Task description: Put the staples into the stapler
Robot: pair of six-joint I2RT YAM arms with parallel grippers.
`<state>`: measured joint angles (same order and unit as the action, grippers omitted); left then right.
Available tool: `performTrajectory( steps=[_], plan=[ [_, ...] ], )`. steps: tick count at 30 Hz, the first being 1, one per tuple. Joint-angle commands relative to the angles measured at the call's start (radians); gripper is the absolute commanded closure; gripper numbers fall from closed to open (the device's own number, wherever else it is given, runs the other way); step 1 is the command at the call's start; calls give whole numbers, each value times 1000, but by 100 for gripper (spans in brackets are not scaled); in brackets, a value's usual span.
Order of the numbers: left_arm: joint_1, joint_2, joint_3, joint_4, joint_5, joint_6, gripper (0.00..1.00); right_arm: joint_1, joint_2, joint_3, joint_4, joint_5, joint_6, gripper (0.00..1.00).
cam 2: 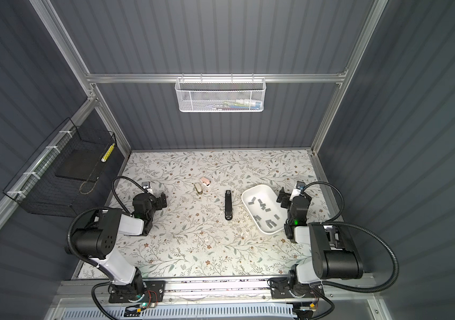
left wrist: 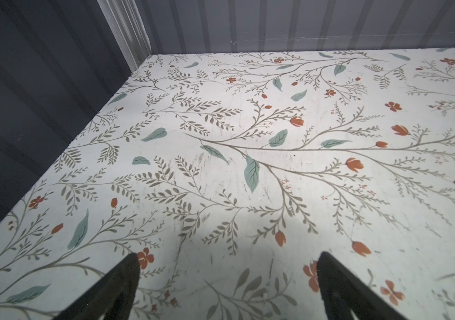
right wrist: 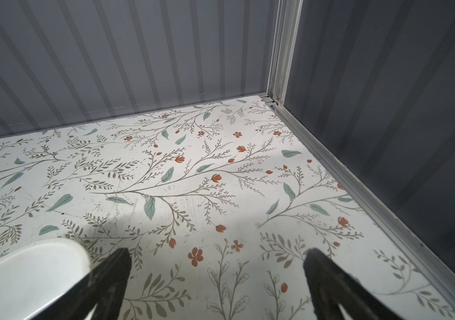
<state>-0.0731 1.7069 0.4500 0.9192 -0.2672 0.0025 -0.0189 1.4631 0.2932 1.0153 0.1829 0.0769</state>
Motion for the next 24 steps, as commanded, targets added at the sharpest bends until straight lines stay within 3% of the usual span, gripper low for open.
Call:
performTrajectory(
  steps=[1,4,7,9,11,14,18,21,24],
  plan=[
    [-6,8,16,3,9,-7,0,0,-2,12,3,7,-11,1],
    [-5,7,16,5,9,-8,0,2,-33,14,-23,9,-14,1],
    [-5,4,17,15,-11,-7,0,2,-170,96,-300,61,8,1],
    [-5,-83,88,-198,-87,-47,0,2,-233,121,-378,85,24,1],
    [-5,-158,153,-374,-78,-53,0,2,-278,106,-373,109,52,1],
    [-5,-215,128,-359,-41,-80,0,2,-364,103,-429,158,124,1],
    [-5,-329,134,-459,-1,-110,0,1,-513,194,-750,245,306,1],
    [-5,-418,156,-553,70,-151,0,1,-594,270,-970,203,309,1],
    [-5,-496,158,-595,205,-165,0,-2,-665,238,-984,159,398,1]
  ],
)
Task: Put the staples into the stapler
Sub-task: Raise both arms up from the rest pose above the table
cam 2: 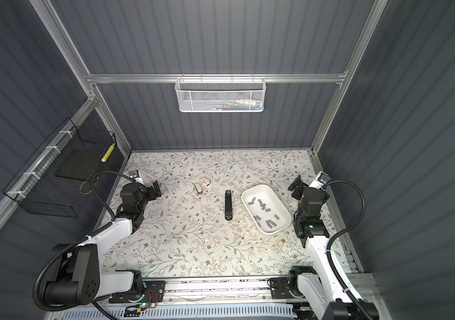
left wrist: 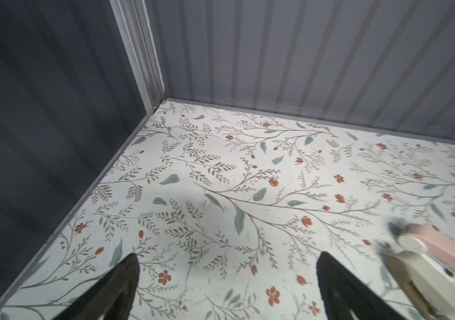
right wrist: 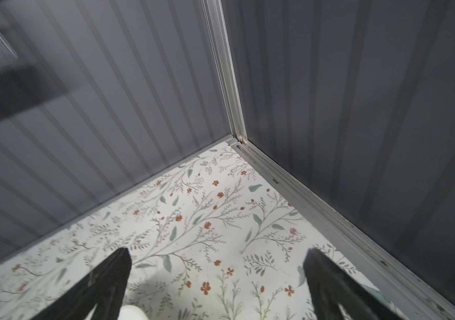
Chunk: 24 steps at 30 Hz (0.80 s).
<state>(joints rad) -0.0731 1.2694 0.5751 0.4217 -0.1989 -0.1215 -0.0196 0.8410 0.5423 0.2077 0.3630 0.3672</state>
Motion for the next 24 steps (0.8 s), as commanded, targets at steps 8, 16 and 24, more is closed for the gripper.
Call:
performTrajectory(
  steps=[8,16,24],
  plan=[
    [-5,-237,94,-166,115,-251,0,-1,-61,198,-436,-283,304,1],
    [-4,-222,285,-410,83,-396,0,9,34,222,-480,-460,259,1],
    [-4,-190,449,-559,375,-268,0,18,-101,186,-499,-450,202,1]
  ],
)
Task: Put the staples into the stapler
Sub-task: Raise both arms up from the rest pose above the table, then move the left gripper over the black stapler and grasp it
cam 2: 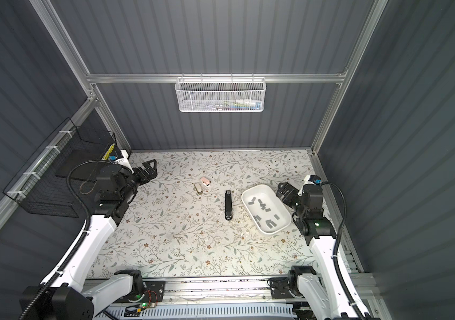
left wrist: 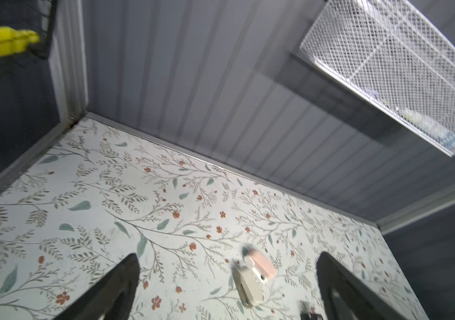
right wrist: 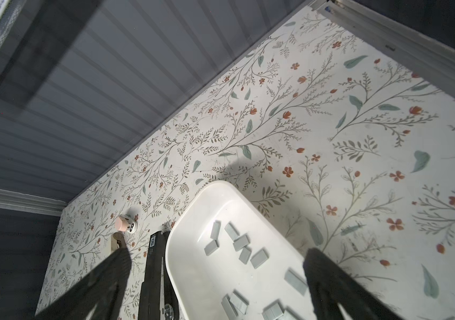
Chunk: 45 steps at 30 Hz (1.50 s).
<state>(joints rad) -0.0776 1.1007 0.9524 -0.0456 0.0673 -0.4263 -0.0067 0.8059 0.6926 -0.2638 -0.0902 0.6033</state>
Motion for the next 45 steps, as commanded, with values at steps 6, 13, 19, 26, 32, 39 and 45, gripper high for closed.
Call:
performTrajectory(
  steps=[6,13,19,26,32,39,45],
  plan=[
    [1,-79,80,95,269,-31,0,5,-197,-62,46,61,-24,1],
    [-1,-3,205,108,431,71,0,5,-160,-57,50,47,-14,1],
    [-22,57,280,70,817,423,1,5,-127,-26,18,50,-23,1],
    [-186,127,346,-329,795,1049,10,5,-151,-36,24,72,-21,1],
    [-218,156,292,-422,919,1403,18,4,-153,-37,14,94,-19,1],
    [-294,257,334,-588,859,1754,28,5,-132,-24,1,86,-14,1],
    [-358,359,377,-701,711,1971,27,4,-128,-21,-1,91,-9,1]
  ],
)
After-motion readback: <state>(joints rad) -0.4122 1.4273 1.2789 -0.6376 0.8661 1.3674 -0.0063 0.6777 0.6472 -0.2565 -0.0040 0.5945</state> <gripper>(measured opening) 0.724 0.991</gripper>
